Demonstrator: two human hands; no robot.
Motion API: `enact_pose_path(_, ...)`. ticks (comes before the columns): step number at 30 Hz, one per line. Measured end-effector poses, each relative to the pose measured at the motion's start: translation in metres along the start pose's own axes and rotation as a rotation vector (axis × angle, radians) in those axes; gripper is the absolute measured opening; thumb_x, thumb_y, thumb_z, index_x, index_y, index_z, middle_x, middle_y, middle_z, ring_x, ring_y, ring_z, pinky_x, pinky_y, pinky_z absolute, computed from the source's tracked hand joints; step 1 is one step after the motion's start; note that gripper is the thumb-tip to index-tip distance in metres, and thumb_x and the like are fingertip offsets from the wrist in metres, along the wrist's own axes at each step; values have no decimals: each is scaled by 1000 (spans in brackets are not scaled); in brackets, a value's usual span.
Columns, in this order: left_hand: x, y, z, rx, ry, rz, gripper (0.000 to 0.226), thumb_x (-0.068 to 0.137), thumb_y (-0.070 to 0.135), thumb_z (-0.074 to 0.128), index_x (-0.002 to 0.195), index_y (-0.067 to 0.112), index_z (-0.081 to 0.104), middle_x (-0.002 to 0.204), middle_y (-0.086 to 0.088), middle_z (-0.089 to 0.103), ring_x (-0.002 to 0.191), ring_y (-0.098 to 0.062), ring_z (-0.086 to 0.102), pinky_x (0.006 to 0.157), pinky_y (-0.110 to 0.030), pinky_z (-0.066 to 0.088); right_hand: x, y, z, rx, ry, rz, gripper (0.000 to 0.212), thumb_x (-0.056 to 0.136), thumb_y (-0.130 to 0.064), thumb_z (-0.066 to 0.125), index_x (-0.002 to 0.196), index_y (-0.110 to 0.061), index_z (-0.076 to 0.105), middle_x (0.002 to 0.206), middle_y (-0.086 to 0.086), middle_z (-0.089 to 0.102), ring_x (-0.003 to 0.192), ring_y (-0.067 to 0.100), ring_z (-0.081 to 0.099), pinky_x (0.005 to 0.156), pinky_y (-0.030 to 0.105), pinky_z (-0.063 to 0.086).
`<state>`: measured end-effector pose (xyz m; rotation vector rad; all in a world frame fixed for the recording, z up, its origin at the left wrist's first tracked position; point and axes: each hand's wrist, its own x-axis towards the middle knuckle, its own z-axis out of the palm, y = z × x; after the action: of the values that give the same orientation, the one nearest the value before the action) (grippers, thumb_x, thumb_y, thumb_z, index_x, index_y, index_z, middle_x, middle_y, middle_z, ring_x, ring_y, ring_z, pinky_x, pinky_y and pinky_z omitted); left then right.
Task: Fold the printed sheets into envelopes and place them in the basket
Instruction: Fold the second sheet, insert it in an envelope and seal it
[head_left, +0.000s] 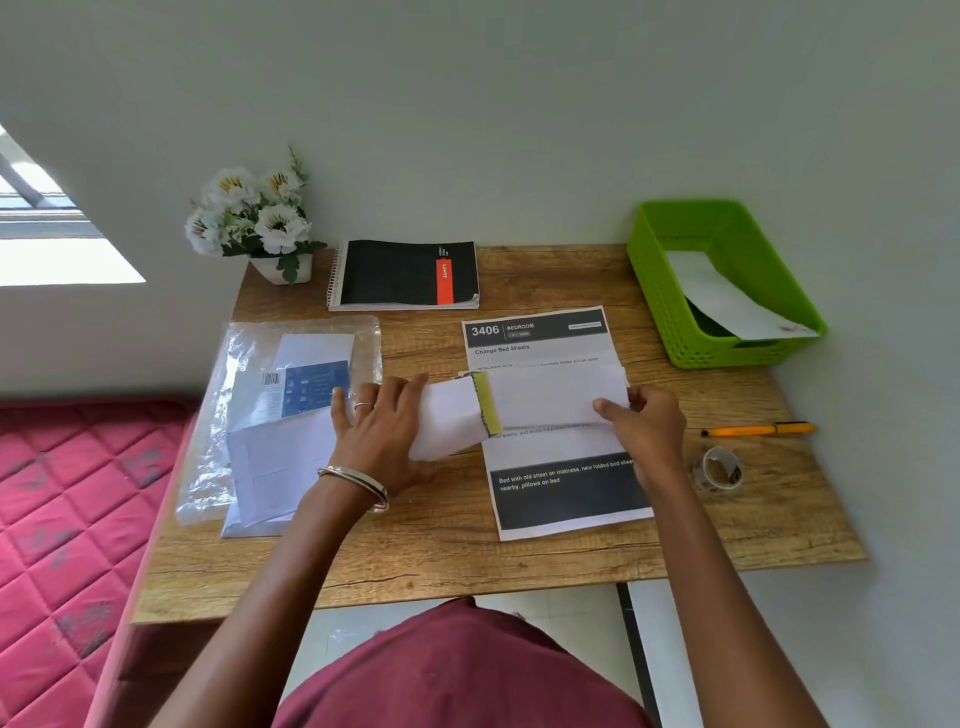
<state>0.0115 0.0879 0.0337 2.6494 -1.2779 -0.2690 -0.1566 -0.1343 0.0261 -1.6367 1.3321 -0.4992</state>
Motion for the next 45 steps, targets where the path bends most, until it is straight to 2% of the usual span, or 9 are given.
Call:
enact_pose_path(2,0,-1,0,-11,3,-3,104,64,42,77,145,20,15,142,-7,28,133,-33,20,109,-64,-1,-7,-5,-12,138,-47,-55,10,84,-14,70,91,-17,63,95,4,69,79,16,66,64,28,51)
enact_pose_path(4,0,-1,-1,-22,3,-10,105,64,41,77,145,20,14,142,-7,28,133,-33,19,109,-64,-2,-13,-9,-23,300,-62,-88,13,87,-12,66,95,-20,61,99,6,69,76,20,70,61,29,57)
enact_pose_path(7,1,-1,-1,-35,-6,-25,106,64,41,78,145,19,13,142,-7,27,134,-33,18,109,-62,-4,-23,-9,-35,468,-45,-144,25,91,-9,60,115,-10,55,103,8,68,72,29,72,54,27,58)
enact_pose_path(11,3,-3,0,-70,-20,-45,106,63,41,78,144,19,13,140,-7,27,134,-33,18,108,-63,-3,-36,-6,-47,619,-70,-201,35,90,-8,60,124,-6,51,106,11,68,73,31,72,55,24,57)
enact_pose_path(21,0,-3,1,-87,-52,-70,110,60,43,79,144,20,11,136,-9,28,133,-35,19,109,-63,-2,-45,-1,-40,410,-220,-202,29,90,-8,61,118,-13,57,105,13,68,67,30,71,50,24,55)
enact_pose_path(27,-4,-5,1,-102,-60,-79,111,60,43,80,144,22,10,136,-9,26,133,-34,19,109,-62,-2,-39,-3,-45,330,-94,-215,26,90,-12,62,116,-10,57,105,12,68,69,27,72,49,24,53)
enact_pose_path(36,-7,-6,0,-107,-57,-68,111,59,43,80,143,23,11,136,-9,28,133,-34,21,110,-63,0,-45,-9,-42,675,-122,-129,25,87,-2,62,112,-6,59,95,12,68,63,21,69,45,19,46)
enact_pose_path(39,-6,-7,0,-128,-55,-54,112,57,44,80,143,24,11,134,-8,28,131,-34,22,110,-62,1,-46,-5,-36,572,-164,-118,24,88,-1,61,109,-14,61,98,13,69,61,21,70,44,19,47)
enact_pose_path(45,-9,-8,0,-140,-78,-44,117,55,44,81,144,26,6,138,-9,24,133,-35,17,112,-59,0,-43,4,-39,384,-48,-159,30,91,-6,60,120,-13,59,103,13,68,63,25,71,44,21,51)
